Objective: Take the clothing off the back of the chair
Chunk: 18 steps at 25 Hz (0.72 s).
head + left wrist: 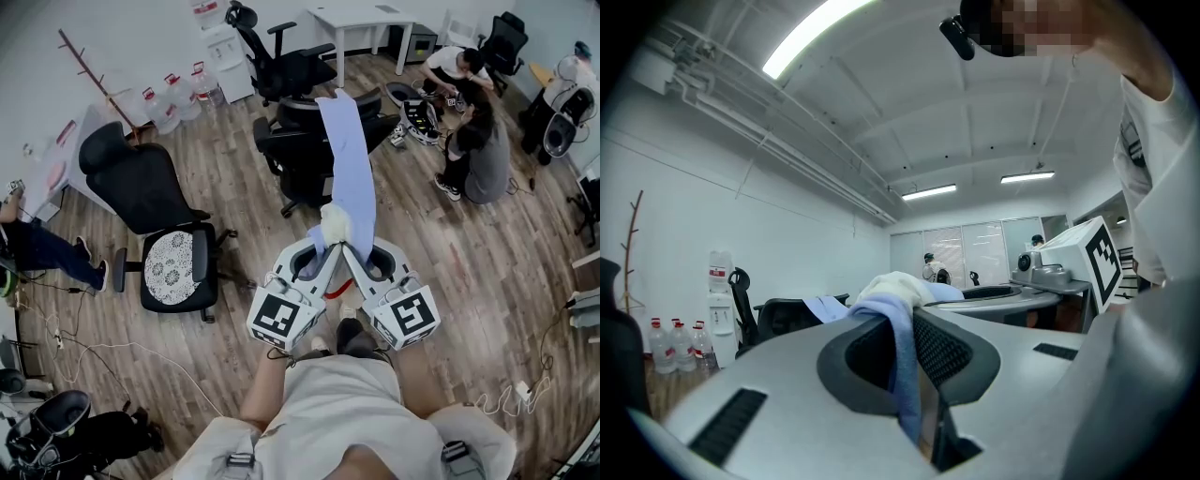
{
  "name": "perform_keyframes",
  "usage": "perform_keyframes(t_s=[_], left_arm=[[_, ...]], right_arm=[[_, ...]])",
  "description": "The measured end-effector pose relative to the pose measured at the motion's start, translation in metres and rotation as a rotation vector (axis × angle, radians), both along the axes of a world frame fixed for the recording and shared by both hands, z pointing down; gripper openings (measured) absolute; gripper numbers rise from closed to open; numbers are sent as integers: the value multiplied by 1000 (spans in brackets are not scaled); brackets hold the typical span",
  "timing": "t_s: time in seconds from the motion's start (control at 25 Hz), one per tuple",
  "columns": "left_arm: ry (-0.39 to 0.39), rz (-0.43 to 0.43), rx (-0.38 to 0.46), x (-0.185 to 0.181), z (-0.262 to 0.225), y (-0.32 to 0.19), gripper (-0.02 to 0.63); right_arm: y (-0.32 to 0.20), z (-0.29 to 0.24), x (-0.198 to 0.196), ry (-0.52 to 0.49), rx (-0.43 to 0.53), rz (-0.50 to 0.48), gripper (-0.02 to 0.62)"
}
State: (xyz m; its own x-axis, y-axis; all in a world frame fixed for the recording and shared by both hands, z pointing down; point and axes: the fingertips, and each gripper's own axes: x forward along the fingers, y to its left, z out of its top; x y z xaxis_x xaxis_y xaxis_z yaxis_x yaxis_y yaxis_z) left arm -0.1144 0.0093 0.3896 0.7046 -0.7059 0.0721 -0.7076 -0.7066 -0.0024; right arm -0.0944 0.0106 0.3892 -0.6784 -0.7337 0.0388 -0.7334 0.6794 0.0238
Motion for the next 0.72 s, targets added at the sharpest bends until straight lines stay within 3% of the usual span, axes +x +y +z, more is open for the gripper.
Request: perform_keyframes(t_s=[0.72], left_arm=[[7,13,17,0,-3,36,54]], right_arm=[[36,-3,0,-3,18,2,74]])
